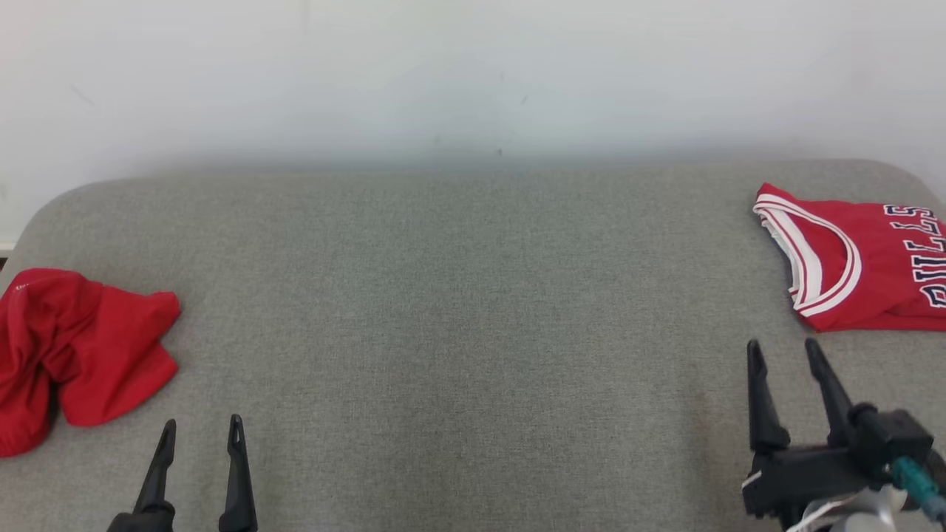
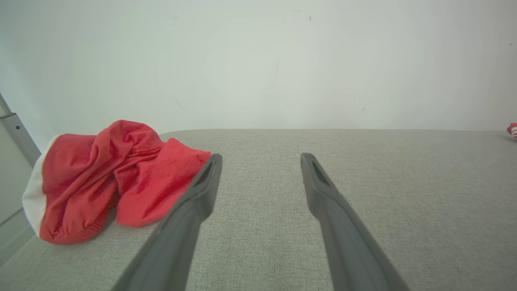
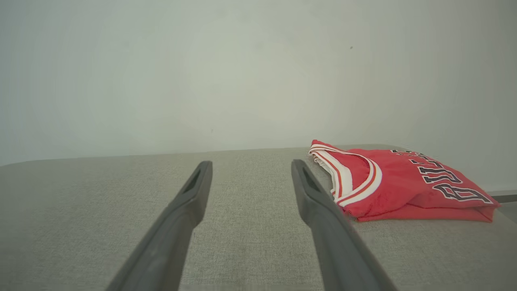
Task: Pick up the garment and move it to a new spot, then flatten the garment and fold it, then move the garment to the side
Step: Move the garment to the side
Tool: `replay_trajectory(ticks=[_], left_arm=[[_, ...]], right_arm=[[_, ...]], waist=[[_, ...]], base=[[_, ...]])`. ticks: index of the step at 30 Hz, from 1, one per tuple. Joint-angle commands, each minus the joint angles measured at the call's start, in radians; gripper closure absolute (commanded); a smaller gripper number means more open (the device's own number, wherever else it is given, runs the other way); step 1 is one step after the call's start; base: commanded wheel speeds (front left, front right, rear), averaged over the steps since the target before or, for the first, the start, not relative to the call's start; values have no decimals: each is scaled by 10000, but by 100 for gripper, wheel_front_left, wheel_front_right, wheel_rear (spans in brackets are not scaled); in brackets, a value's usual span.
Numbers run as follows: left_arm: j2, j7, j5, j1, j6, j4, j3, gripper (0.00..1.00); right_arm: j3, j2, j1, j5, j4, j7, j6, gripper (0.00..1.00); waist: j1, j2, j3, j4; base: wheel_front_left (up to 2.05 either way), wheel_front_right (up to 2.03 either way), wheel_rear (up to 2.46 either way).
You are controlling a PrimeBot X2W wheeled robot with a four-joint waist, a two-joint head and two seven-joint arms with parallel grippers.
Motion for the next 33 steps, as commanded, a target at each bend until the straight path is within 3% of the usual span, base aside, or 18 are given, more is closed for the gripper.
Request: replay_trajectory(ticks=[1, 12, 33], left_arm=[[-19, -30, 113, 193, -5, 61, 23, 0], [-6, -30, 178, 417, 13, 339, 93, 0], [126, -30, 343, 531, 41, 836, -45, 0]], right_arm=[[-4, 141, 208, -105, -148, -41, -28, 0], [-253, 987, 1640, -35, -761, -39, -28, 0], [149, 1196, 2032, -190, -592, -41, -28, 0]], waist=[[1, 1, -129, -75], [1, 1, -573, -174], [1, 1, -771, -155]], base=[[0, 0, 0], [0, 0, 0], [0, 0, 0]])
